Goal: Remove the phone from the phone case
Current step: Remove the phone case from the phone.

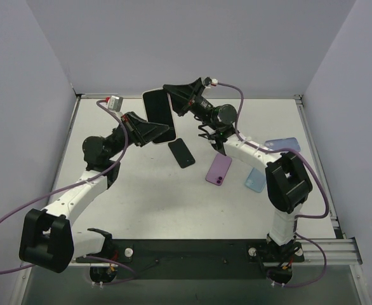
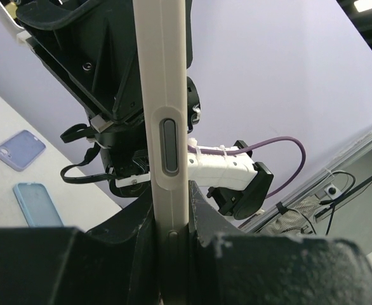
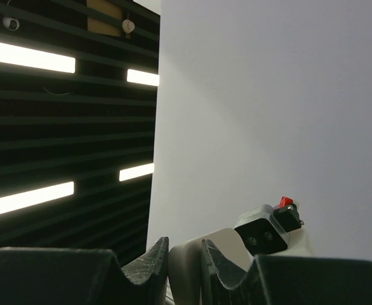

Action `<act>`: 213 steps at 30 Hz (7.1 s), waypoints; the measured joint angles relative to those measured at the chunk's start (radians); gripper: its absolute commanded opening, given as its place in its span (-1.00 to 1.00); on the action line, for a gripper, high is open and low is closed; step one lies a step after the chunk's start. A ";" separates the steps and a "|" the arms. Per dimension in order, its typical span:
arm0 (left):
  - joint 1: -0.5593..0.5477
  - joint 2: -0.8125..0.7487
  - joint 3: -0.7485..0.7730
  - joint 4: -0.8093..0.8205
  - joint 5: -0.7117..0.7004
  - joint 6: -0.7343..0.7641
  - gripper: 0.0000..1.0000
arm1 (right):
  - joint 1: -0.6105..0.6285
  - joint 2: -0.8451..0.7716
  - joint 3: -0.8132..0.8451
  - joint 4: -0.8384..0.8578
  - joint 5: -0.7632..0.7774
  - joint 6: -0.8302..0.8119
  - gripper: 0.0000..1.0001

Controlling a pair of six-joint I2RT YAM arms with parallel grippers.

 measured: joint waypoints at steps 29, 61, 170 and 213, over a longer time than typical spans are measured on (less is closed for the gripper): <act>0.048 -0.092 0.085 -0.008 0.093 0.196 -1.00 | 0.096 0.077 0.202 0.121 0.044 0.032 -1.00; 0.051 -0.183 0.178 -0.346 0.162 0.386 -1.00 | 0.114 0.119 0.196 0.241 0.082 0.091 -1.00; 0.108 0.338 0.129 0.166 0.660 -0.184 -0.15 | -0.034 -0.293 -0.004 -1.219 -0.186 -1.097 -1.00; 0.298 -0.078 0.009 -1.304 -0.147 0.557 0.76 | 0.303 0.072 0.122 -2.016 0.575 -1.439 -0.61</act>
